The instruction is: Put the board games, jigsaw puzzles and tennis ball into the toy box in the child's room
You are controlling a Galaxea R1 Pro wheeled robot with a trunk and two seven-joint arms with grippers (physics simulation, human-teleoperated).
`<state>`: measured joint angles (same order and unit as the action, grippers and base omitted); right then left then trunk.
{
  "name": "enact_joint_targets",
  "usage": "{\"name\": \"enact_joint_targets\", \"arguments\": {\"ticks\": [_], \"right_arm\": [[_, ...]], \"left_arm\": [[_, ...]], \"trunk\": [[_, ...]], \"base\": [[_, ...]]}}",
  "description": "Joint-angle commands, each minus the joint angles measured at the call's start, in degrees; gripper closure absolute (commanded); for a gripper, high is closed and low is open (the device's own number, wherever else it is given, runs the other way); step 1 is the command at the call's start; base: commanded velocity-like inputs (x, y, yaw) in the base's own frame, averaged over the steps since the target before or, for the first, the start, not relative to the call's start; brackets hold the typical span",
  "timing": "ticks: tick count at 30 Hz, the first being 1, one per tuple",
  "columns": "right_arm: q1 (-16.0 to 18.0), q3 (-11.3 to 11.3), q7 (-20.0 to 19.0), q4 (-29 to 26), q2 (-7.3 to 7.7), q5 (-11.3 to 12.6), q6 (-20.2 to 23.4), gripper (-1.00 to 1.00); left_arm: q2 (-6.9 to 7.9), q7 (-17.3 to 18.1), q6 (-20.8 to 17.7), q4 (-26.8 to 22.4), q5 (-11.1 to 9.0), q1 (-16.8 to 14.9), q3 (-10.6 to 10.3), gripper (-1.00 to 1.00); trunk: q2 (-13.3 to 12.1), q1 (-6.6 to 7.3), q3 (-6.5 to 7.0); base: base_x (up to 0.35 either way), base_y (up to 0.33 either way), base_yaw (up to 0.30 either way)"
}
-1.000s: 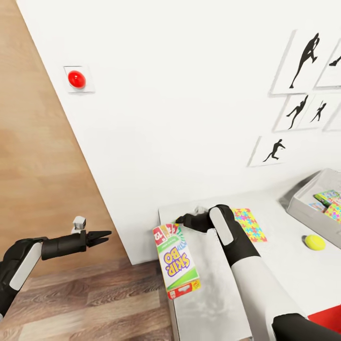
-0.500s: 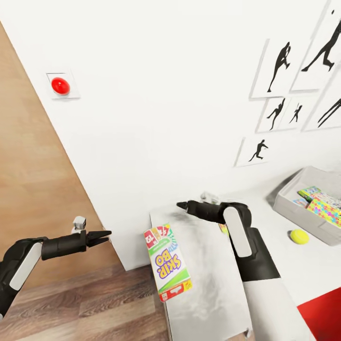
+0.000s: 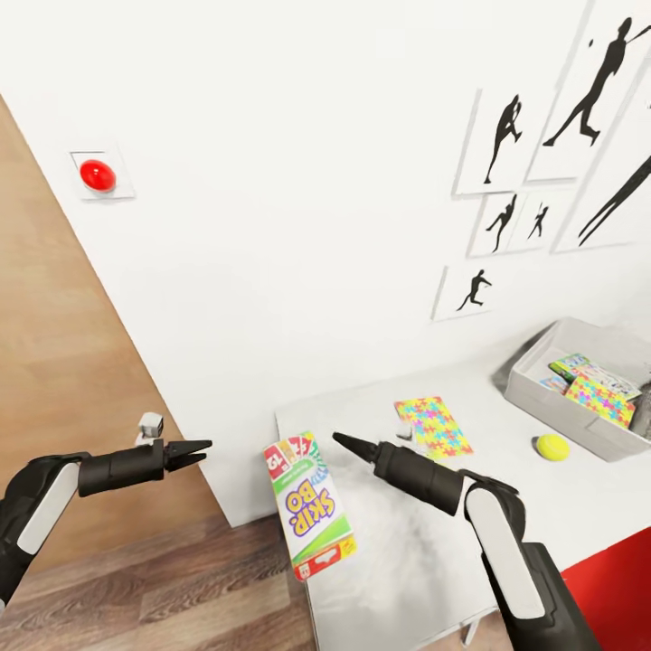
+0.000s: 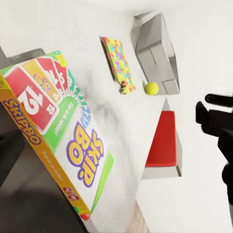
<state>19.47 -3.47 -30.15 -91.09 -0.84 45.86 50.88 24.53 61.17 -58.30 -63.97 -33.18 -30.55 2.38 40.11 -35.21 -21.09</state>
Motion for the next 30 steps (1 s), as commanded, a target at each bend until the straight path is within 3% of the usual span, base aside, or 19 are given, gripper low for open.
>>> {"name": "enact_joint_targets", "arguments": {"ticks": [1,7,19,24,30], "right_arm": [[-0.58,-0.01,-1.5,-0.04,0.43,-0.02,-1.15,-1.0],[-2.55,-0.34,-8.76,-0.12,2.77,0.05,-6.81,-1.0],[-2.83,0.53,-13.87,-0.12,5.06,0.03,-7.83,-1.0],[-2.87,3.16,-18.19,-0.1,6.48,0.09,-7.85,-1.0],[-2.93,5.33,-22.87,-0.12,6.8,0.1,-7.89,-1.0]], "left_arm": [[0.0,0.16,-0.24,0.02,0.05,-0.04,-0.03,-1.0],[-0.1,-0.1,-0.27,0.14,0.19,-0.04,-0.31,-1.0],[-0.18,-0.88,-0.29,1.52,0.15,-0.04,-0.36,-1.0],[-0.17,-2.18,-0.38,4.67,0.02,-0.04,-0.31,-1.0],[-0.61,-4.45,-0.41,6.25,0.04,-0.04,-0.28,-1.0]], "trunk": [[0.06,-0.02,-0.02],[0.06,-0.02,0.12],[0.06,-0.02,0.14],[0.06,-0.02,0.14],[0.06,-0.02,0.14]], "base": [[0.0,0.0,-0.03],[0.0,0.0,-0.011],[0.0,0.0,-0.001],[0.0,0.0,0.0],[0.0,0.0,0.0]]}}
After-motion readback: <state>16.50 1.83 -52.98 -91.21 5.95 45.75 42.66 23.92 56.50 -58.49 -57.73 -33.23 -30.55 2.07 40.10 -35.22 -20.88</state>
